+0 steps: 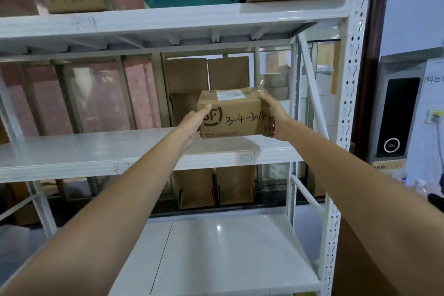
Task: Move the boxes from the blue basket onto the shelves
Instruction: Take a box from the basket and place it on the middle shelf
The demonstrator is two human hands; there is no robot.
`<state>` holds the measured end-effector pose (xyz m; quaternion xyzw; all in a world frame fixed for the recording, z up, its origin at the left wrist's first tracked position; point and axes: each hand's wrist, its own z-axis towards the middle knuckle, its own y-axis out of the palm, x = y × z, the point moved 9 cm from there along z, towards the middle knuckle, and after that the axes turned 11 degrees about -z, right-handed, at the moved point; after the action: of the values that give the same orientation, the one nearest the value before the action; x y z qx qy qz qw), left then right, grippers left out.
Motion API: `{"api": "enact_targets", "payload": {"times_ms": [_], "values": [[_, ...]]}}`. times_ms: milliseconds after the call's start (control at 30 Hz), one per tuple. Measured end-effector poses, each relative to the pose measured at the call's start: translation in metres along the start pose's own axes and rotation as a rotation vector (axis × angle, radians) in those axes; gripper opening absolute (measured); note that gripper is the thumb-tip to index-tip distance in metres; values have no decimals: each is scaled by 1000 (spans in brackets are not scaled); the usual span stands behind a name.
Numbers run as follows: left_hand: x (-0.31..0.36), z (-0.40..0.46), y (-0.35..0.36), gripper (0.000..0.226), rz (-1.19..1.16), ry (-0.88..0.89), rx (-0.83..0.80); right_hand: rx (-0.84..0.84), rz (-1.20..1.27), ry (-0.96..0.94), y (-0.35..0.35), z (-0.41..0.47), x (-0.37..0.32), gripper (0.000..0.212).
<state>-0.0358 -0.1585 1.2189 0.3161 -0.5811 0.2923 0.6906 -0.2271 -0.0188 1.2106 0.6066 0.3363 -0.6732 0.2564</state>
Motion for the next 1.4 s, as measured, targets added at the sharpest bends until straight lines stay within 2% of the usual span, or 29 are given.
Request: {"api": "enact_targets", "payload": {"times_ms": [100,267,433,600,700,767,867,967,1033,1133,1167,1267,1400], "values": [[-30,18,9,65,5,-51,1,36,-120,-12,-10,22,18,57],[-61,34,11,46,12,-119,-16,-9,-220,5,-4,48,50,76],[-73,39,19,50,6,-134,-89,72,-168,57,-7,59,66,50],[-74,38,22,41,6,-130,-144,139,-173,63,-14,59,65,72],[-77,34,17,44,18,-118,-146,197,-203,19,-16,51,65,77],[-78,29,5,48,83,-80,-72,264,-213,-10,-22,38,66,78],[-87,18,-23,50,154,-2,128,371,-252,-11,-37,11,77,78],[-105,1,-37,22,139,60,240,420,-264,22,-50,-18,104,71],[-123,-10,-36,23,104,22,262,400,-293,60,-54,-36,127,71],[-153,-24,-22,20,90,-98,219,312,-321,79,-56,-58,158,55],[-162,-27,-14,26,100,-126,188,287,-337,94,-58,-63,167,50],[-186,-38,13,44,189,-199,89,255,-374,159,-73,-75,193,63],[-215,-51,66,43,226,-291,-54,175,-406,197,-94,-87,220,64]]}}
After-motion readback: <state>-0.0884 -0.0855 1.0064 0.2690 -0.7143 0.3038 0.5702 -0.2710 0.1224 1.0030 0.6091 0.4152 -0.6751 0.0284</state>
